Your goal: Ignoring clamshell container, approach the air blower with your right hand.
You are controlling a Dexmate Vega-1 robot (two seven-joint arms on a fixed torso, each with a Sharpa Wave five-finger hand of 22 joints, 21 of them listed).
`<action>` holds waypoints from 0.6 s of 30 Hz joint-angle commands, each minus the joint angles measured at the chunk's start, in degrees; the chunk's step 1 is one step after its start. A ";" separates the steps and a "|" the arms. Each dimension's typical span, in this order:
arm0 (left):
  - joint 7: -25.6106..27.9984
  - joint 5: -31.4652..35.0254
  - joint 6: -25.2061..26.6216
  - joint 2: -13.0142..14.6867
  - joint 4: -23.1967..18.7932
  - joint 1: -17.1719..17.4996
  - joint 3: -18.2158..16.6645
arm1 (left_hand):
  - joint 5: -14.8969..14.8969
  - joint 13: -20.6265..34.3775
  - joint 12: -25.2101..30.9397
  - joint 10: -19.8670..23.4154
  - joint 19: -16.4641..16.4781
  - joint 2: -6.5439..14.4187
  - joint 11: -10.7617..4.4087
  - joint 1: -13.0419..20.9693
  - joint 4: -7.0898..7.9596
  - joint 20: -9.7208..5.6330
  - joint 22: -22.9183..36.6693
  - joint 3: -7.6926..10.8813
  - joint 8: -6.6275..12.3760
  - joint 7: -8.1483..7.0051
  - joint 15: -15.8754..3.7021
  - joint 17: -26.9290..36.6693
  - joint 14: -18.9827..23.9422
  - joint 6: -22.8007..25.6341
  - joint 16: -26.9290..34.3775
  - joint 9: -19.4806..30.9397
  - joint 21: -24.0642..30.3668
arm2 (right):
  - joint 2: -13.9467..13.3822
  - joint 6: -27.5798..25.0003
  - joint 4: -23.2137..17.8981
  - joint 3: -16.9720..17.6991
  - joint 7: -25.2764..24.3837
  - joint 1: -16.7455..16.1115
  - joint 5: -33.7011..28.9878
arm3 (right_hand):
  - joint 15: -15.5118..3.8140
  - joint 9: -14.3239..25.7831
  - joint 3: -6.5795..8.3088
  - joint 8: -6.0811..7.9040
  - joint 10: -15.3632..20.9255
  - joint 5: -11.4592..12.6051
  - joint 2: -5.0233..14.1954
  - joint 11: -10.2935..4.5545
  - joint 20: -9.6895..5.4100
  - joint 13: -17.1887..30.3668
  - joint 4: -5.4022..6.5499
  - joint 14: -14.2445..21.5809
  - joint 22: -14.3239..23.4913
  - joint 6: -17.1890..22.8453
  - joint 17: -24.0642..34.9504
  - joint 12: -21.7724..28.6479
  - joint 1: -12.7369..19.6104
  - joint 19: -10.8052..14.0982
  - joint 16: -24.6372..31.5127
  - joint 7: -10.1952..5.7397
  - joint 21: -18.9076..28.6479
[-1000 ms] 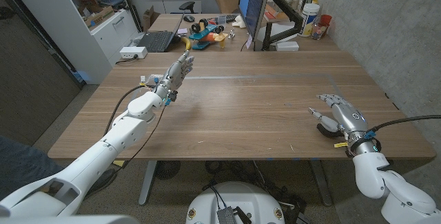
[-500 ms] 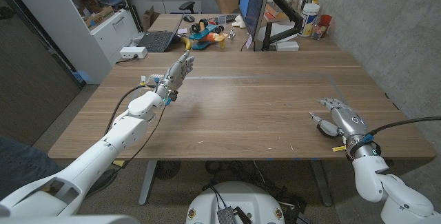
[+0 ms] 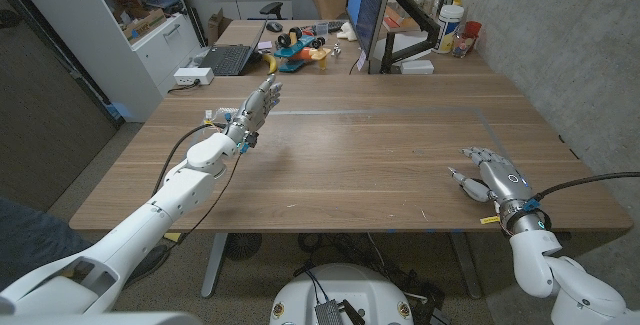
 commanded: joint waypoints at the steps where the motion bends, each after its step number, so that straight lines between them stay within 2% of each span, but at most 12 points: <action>1: 0.82 0.33 0.67 0.62 -1.52 0.84 0.04 | -0.35 0.25 -0.04 -0.01 -1.81 0.68 0.28 0.33 -0.23 0.31 0.15 0.09 -0.10 0.26 0.04 0.10 -0.38 0.37 0.01 0.34 -0.37 | -1.03 -1.90 1.08 -3.11 -0.61 1.63 -0.28 | 0.35 0.07 0.12 0.04 -0.11 0.27 0.15 -0.11 0.15 0.28 -0.48 0.36 0.31 0.35 0.01 0.03 -0.44 0.46 -0.14 -0.41 -0.25; 18: 1.45 -0.06 0.67 1.48 -3.31 3.01 -0.49 | -0.38 0.26 -0.06 0.03 -1.80 0.83 0.24 0.30 -0.31 0.45 0.17 0.08 -0.13 0.20 0.06 0.10 -0.45 0.35 -0.02 0.34 -0.74 | -2.97 -2.52 0.65 -4.53 -2.48 1.17 1.22 | 0.46 0.07 0.17 -0.02 -0.07 0.34 0.31 -0.03 0.14 0.31 -0.50 0.59 0.32 0.28 0.02 0.06 -0.51 0.64 -0.05 -0.46 -0.54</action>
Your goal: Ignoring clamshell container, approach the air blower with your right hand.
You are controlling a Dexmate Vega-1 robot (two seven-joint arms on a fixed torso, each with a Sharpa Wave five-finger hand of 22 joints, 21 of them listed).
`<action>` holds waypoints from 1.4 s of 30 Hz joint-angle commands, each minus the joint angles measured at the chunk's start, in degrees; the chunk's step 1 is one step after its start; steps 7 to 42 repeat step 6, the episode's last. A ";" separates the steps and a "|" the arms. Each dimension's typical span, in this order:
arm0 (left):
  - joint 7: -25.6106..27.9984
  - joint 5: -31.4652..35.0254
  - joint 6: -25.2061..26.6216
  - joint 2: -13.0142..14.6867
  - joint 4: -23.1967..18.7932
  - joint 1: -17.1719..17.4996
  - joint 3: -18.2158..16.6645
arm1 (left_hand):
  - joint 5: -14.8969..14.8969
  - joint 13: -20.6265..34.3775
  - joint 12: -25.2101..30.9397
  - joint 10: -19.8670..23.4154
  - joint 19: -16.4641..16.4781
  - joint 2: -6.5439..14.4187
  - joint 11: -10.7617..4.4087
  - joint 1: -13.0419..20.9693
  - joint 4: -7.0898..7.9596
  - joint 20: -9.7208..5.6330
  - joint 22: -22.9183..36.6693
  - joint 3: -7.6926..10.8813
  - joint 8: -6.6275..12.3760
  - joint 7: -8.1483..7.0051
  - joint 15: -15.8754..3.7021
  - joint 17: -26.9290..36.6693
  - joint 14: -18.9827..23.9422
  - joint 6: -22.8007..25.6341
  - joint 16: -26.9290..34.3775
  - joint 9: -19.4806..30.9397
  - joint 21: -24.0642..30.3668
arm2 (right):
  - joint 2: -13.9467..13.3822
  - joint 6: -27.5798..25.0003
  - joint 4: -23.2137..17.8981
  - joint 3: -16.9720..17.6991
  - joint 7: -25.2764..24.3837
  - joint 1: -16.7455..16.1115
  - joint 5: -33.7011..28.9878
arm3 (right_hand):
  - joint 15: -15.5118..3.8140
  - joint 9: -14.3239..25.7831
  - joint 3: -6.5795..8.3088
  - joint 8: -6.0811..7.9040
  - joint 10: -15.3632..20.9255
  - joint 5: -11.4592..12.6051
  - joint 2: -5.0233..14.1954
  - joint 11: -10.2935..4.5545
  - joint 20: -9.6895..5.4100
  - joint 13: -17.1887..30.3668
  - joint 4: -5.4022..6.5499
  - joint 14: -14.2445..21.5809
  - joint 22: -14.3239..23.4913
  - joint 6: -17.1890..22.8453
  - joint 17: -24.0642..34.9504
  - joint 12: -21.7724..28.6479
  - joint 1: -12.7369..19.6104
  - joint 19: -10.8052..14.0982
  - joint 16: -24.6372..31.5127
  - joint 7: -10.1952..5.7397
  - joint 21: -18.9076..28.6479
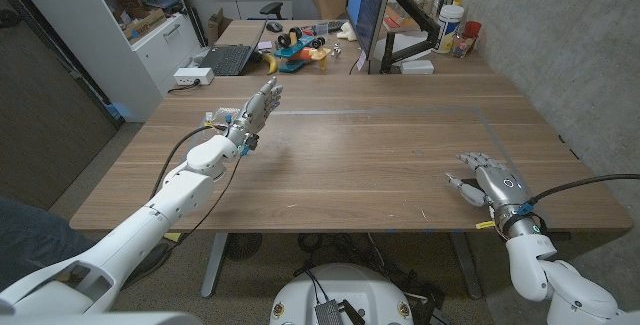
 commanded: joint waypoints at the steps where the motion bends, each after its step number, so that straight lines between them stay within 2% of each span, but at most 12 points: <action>1: 0.44 -0.27 0.02 0.66 -1.40 1.61 -0.44 | 0.02 0.26 -0.07 0.01 -1.80 0.54 0.25 -0.01 -0.32 0.46 0.17 0.07 -0.12 0.23 0.04 0.10 -0.45 0.38 -0.02 0.06 -0.34 | -1.27 -0.99 -0.61 -0.97 -1.10 -0.38 0.83 | 0.15 0.08 0.17 -0.02 -0.06 0.35 0.30 -0.07 0.14 0.31 -0.50 0.31 0.33 0.08 0.02 0.07 -0.49 0.65 -0.03 -0.27 -0.35; 42: 0.47 -0.43 -0.11 0.88 -1.63 2.16 -0.62 | 0.01 0.26 -0.08 0.01 -1.77 0.58 0.17 -0.02 -0.35 0.48 0.17 0.06 -0.12 0.22 0.10 0.10 -0.43 0.39 -0.01 0.06 -0.45 | -1.76 -1.10 -0.96 -0.91 -1.53 -0.68 1.12 | 0.16 0.08 0.18 -0.03 -0.03 0.37 0.34 -0.03 0.21 0.32 -0.52 0.43 0.33 0.07 0.02 0.09 -0.51 1.09 0.01 -0.31 -0.29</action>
